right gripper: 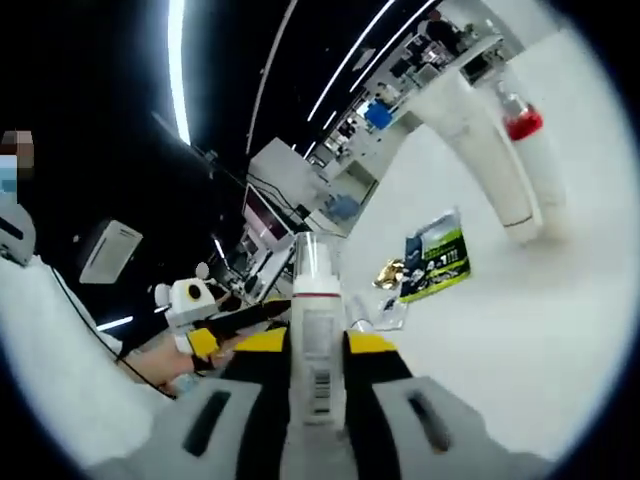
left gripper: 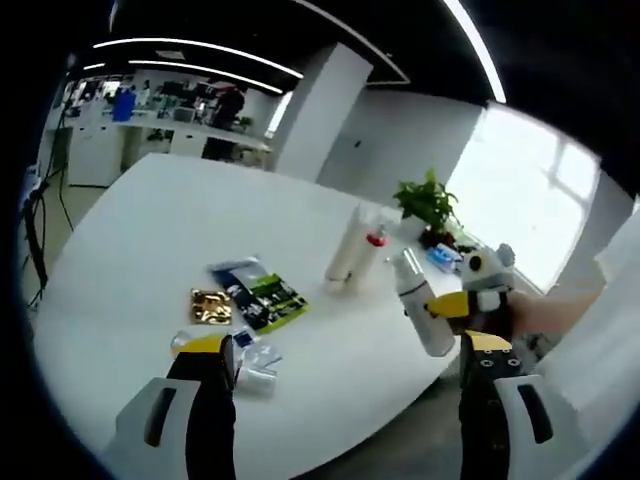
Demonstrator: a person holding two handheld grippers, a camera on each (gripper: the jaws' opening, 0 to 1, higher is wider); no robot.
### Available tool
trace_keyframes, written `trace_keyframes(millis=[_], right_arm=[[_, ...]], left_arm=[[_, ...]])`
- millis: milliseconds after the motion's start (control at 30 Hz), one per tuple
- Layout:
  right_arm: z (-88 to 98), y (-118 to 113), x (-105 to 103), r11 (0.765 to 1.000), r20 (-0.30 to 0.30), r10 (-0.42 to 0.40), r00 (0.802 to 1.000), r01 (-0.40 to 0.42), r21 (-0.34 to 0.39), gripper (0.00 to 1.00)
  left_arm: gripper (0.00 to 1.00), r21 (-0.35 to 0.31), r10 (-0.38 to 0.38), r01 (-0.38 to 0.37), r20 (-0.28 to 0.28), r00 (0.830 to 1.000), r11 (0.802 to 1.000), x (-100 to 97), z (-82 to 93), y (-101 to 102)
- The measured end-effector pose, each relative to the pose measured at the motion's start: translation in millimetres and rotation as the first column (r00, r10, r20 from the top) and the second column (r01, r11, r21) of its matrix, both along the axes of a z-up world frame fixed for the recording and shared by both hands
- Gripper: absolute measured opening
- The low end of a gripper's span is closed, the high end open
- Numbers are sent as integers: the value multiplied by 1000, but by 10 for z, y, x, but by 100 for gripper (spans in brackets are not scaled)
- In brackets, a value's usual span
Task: Arrange the skincare products in the storage area until every visible bottle or jar stands upright without overlapping.
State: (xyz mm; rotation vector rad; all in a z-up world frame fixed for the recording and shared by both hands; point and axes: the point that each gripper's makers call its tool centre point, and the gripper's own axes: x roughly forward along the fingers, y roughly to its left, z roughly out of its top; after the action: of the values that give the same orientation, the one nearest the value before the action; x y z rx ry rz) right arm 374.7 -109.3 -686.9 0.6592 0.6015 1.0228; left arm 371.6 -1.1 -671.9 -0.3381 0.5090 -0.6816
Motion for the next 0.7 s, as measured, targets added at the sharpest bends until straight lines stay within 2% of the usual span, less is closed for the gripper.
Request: trace_keyframes(millis=[133, 300, 400, 533, 700], right_arm=[[23, 18, -35, 1000, -7, -8, 1000, 8, 24, 19], [135, 41, -67, 996, -11, -17, 1000, 18, 82, 19], [252, 54, -104, 994, 9, -7, 1000, 6, 111, 19], [404, 62, -146, 988, 43, 3, 999, -9, 152, 19], [561, 87, -207, 981, 83, 22, 996, -37, 192, 19]], left_arm=[[91, -18, -14, 14, 0, 1000, 1000, 2, 69, -56], [89, -45, -59, 58, -13, 998, 997, -44, 115, -216], [84, -95, -121, 118, -28, 992, 989, -111, 164, -400], [75, -132, -198, 194, -20, 980, 972, -180, 257, -611], [72, -162, -251, 247, -6, 968, 955, -191, 388, -761]])
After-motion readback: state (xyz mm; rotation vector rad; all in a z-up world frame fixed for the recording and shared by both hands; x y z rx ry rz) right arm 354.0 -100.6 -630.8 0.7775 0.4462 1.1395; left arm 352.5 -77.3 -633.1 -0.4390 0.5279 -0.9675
